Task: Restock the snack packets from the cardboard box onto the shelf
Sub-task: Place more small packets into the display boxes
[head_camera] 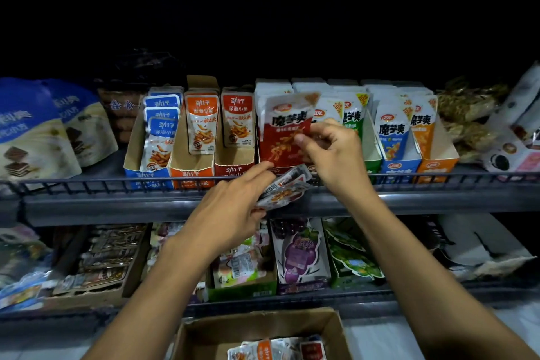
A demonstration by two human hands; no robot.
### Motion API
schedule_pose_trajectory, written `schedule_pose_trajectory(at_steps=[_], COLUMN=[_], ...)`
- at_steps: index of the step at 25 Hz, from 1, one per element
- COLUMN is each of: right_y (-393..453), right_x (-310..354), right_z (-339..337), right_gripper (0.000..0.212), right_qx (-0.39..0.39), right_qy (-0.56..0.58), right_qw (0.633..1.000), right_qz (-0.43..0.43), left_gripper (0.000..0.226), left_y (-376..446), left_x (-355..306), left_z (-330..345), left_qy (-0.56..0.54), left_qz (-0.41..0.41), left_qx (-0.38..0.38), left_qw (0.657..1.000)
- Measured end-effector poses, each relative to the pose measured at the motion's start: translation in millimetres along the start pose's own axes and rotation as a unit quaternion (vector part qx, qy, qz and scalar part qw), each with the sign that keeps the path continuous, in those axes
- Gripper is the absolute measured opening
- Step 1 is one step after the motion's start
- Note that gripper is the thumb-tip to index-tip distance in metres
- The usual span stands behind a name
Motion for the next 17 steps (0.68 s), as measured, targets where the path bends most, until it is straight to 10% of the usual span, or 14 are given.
schedule_pose_trajectory(at_steps=[11,17], right_y=[7.7,8.4], right_x=[22.3,25.6], right_z=[-56.3,-33.1], right_gripper=[0.007,0.008], right_qx=[-0.092,-0.032], right_qy=[0.357,0.225], right_qw=[0.929,0.974], right_qz=[0.017,0.006], left_gripper=[0.064,0.059], left_y=[0.5,2.2], left_x=[-9.3,-2.3], left_z=[-29.2,-28.5], left_qy=[-0.03,-0.08], left_qz=[-0.005,0.019], left_qx=[-0.124,-0.121], left_qw=[0.992,0.989])
Point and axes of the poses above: each hand's wrist, its own y-axis towards the middle knuckle, its own z-axis out of the palm, x = y × z, the point moved 6 cm from there along y, towards the middle knuckle, and after that the axes turned 4 degrees about z, right-handed, at the moved point
